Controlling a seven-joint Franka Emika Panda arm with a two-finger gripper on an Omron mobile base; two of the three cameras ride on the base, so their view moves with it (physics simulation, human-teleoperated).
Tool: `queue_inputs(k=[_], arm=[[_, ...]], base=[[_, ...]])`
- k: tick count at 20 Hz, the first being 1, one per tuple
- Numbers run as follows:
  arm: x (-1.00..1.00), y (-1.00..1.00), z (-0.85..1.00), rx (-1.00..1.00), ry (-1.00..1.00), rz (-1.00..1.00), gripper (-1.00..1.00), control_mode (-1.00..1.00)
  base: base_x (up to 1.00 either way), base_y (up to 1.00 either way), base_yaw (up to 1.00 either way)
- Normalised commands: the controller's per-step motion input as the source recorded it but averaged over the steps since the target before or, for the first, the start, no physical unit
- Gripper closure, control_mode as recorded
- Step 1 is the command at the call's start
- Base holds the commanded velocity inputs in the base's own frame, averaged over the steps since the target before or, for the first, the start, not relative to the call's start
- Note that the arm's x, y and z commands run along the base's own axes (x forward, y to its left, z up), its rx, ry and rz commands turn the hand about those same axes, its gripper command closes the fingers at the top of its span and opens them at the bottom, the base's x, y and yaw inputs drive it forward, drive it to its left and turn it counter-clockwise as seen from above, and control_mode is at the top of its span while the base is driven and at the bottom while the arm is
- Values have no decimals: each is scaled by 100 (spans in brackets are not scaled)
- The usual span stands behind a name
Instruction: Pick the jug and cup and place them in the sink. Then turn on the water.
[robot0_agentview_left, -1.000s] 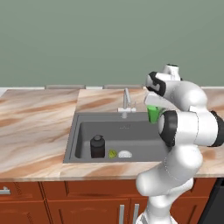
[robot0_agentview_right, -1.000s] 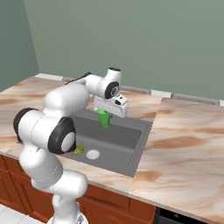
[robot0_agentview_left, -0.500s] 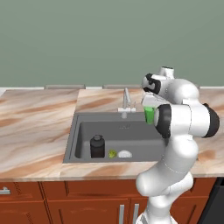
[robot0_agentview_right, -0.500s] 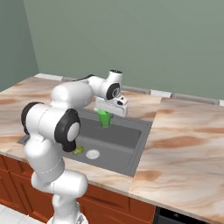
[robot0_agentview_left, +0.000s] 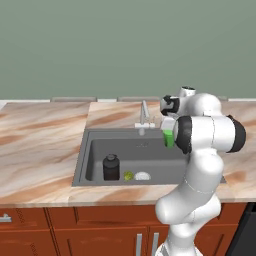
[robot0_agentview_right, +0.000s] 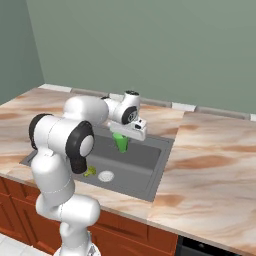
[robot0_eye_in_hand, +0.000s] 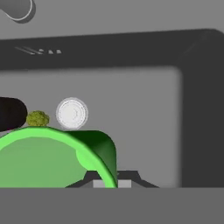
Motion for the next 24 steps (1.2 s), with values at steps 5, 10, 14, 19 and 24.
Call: queue_inputs(k=[5,10,14,19,24], arm=[[-4,0,-37,0,-16,0,100,-100],[-2,0,-25,0,-16,0,100,-100],[0,0,-35,0,-11,1,100,-100],[0,-5,-12,0,-9,0,100,-100],[0,-9,-27,0,-1,0,100,-100]], base=[[0,0,0],[0,0,0],[0,0,0],[0,0,0],[0,0,0]])
